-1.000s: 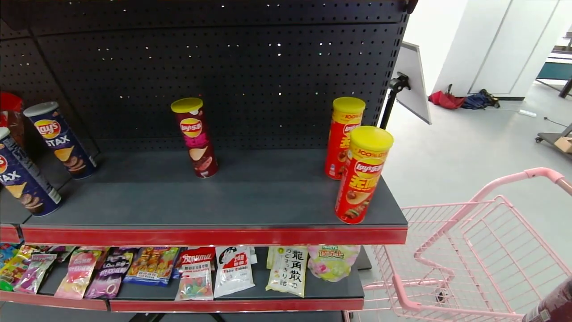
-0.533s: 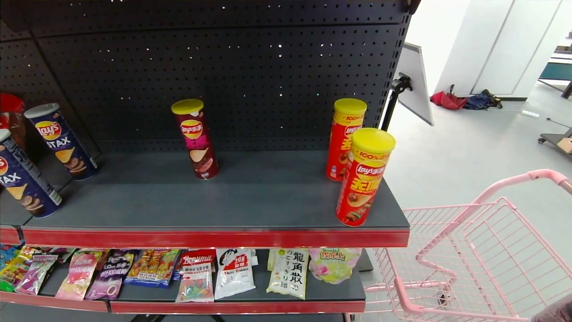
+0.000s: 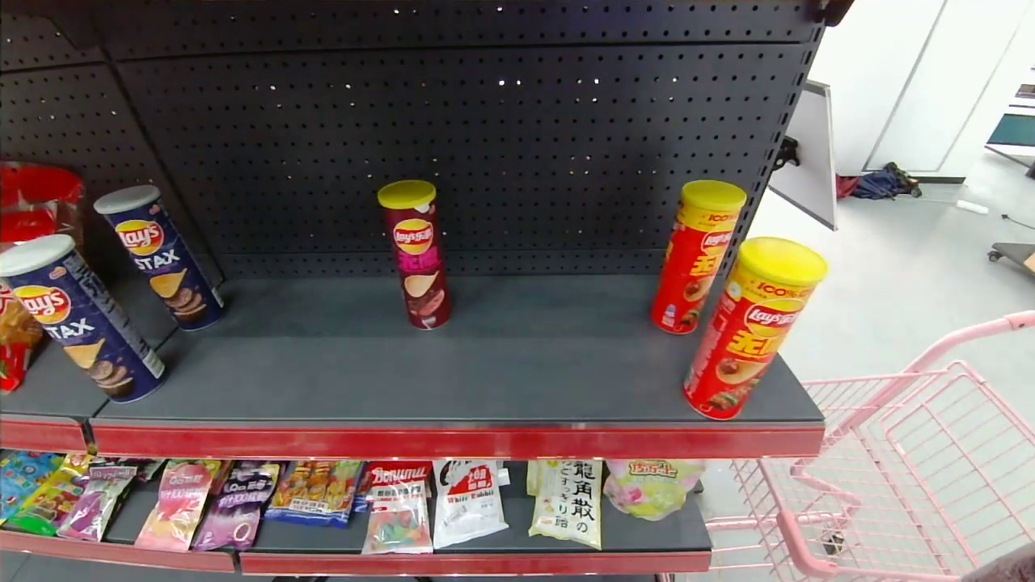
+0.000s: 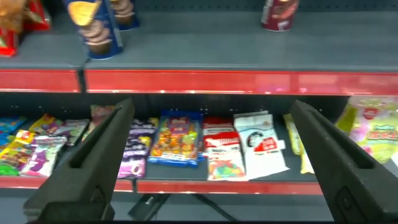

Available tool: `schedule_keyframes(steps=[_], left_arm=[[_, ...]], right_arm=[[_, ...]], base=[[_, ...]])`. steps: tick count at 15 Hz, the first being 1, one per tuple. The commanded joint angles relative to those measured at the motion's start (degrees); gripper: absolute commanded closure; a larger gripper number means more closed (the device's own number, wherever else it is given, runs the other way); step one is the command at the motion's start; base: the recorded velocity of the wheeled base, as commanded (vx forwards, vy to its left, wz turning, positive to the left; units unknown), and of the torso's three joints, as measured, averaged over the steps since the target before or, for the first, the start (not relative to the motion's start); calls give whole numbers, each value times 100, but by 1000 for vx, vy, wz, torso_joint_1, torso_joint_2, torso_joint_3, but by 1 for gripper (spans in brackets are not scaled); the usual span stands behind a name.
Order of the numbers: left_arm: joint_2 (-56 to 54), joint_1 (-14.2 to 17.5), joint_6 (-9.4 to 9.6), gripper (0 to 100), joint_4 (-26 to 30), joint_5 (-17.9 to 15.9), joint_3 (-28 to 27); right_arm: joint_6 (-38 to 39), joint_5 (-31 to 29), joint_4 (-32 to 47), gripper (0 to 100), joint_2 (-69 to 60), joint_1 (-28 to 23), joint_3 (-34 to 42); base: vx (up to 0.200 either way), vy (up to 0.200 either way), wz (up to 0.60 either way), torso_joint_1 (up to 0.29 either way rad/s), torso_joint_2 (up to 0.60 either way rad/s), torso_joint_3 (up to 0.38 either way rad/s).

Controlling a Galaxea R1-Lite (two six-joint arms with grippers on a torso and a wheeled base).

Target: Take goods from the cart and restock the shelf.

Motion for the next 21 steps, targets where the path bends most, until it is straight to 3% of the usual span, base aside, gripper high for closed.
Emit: schedule_keyframes(steps=[1,8,14,21], left_arm=[[5,1,-1,0,0,4,0],[5,1,-1,0,0,4,0],[5,1,-1,0,0,4,0],[5,1,-1,0,0,4,0]], right_arm=[[-4,0,-2,100,-11,-2,34],[-4,9,-2,100,-161,-2,157],[-4,17,7,100,-451,-2,350],[-4,35,-2,100,-899,-2,640]], base=[[0,200,0,2,-2,7],[0,200,0,2,2,4],[0,0,0,0,0,0],[171,0,0,-1,2,3]])
